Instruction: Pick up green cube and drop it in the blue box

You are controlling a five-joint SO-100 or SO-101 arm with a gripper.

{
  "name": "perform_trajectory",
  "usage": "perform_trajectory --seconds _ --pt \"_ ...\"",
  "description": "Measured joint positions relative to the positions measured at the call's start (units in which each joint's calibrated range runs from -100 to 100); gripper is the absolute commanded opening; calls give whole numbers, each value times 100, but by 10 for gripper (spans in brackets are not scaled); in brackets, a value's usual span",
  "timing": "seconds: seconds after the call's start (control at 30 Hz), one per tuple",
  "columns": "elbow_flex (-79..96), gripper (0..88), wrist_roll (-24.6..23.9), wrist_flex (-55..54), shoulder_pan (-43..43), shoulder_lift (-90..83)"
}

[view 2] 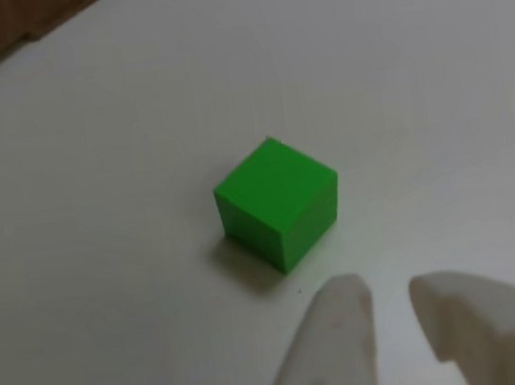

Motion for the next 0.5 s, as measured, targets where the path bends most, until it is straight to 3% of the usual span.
perform_trajectory --seconds 0.5 --pt "-2954 11 5 0 -21 3088"
